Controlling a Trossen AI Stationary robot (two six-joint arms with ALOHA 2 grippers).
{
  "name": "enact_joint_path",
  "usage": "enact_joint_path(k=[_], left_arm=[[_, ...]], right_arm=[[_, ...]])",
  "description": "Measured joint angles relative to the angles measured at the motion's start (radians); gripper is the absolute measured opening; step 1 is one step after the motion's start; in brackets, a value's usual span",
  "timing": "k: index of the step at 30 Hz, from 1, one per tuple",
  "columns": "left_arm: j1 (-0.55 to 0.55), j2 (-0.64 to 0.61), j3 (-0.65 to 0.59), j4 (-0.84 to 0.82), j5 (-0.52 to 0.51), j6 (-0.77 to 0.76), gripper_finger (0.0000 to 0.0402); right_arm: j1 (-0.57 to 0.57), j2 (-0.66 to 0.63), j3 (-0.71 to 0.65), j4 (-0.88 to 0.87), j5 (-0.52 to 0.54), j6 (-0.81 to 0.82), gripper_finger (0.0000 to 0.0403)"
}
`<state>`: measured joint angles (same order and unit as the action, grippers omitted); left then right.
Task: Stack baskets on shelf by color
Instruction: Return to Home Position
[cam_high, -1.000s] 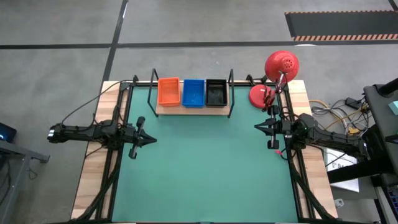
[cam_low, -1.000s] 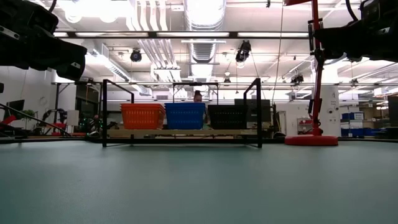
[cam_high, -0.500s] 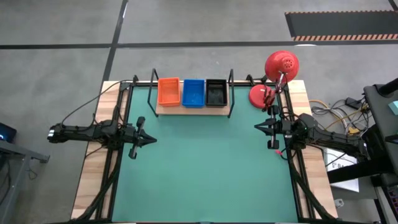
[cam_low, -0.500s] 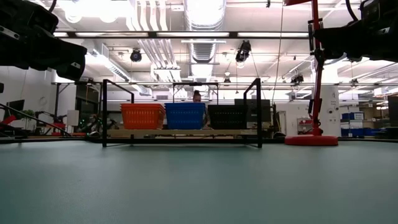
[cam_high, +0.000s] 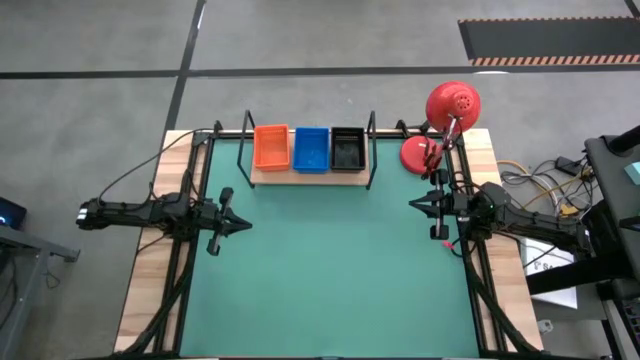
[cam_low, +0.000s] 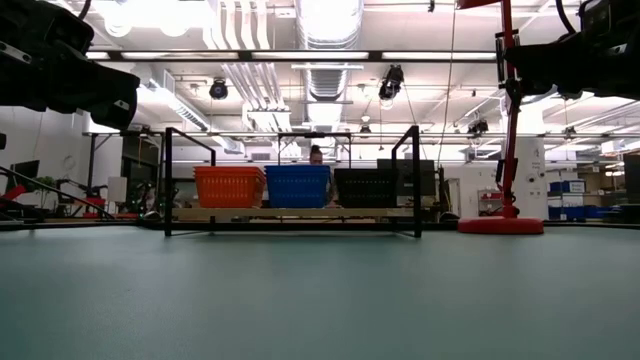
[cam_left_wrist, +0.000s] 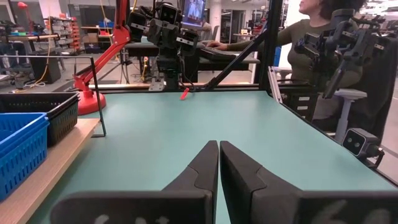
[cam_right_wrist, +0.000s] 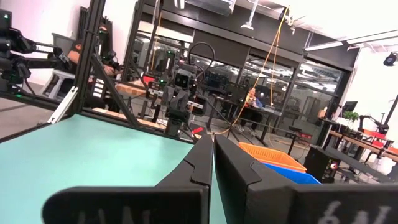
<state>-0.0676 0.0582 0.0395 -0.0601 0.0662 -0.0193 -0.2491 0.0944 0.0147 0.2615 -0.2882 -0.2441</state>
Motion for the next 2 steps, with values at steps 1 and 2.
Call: enact_joint_path(k=[1,2], left_arm=[[0.000,0.000,0.000,0.000,0.000,0.000,0.0000],[0.000,0.000,0.000,0.000,0.000,0.000,0.0000]], right_arm=[[0.000,0.000,0.000,0.000,0.000,-0.001,0.0009],[0.000,0.000,0.000,0.000,0.000,0.000,0.0009]])
